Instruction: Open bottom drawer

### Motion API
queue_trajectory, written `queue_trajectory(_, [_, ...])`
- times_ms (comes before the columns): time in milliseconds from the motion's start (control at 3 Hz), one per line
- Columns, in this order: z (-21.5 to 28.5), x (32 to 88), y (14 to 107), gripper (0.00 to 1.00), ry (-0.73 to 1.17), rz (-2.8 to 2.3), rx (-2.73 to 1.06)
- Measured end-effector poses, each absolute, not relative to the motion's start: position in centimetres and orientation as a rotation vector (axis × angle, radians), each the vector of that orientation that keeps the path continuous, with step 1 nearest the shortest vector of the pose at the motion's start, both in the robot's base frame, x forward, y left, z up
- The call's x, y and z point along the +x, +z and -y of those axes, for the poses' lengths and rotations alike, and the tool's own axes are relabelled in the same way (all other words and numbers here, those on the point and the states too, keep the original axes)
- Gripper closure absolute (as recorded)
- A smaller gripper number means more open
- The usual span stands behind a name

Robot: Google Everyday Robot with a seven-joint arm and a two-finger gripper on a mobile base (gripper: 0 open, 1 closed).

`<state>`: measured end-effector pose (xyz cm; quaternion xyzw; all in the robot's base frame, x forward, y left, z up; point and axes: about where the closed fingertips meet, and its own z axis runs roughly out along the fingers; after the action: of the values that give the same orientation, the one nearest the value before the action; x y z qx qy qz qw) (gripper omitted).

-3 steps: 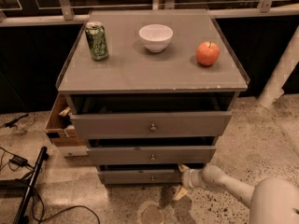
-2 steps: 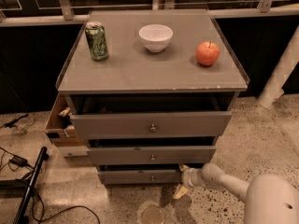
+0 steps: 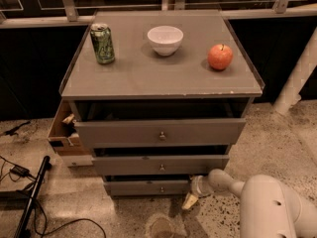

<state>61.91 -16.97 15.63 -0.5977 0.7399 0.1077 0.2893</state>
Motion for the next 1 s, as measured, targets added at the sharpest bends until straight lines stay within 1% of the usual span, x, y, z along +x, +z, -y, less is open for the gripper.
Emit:
queue_trajectory(333, [17.0, 61.9, 15.5, 0.0, 0.288, -1.978, -1.597])
queue_trajectory(1000, [17.5, 60.2, 15.5, 0.0, 0.33, -2.028, -1.589])
